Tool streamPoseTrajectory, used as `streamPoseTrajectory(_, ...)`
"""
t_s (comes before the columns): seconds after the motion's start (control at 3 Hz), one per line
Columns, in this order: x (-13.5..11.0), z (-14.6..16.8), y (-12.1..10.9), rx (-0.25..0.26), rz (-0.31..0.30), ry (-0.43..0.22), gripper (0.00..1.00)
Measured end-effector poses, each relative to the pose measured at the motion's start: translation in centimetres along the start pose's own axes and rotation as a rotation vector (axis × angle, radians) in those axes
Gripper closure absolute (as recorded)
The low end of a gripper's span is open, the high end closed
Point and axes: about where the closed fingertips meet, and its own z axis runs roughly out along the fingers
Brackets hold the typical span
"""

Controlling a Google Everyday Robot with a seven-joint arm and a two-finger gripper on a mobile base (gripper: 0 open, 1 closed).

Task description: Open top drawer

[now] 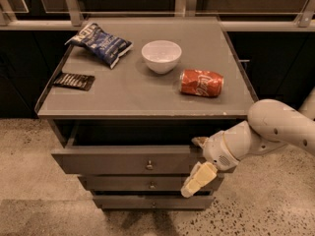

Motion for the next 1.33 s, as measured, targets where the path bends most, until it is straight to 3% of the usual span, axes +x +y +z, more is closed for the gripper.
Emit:
streamPoseTrajectory(1.0,0.6,-0.5,1.1,-0.028,0.028,0.036,0.0)
streamPoseTrajectory(1.33,1.3,-1.6,3.1,-0.062,0.043,0.09,0.0)
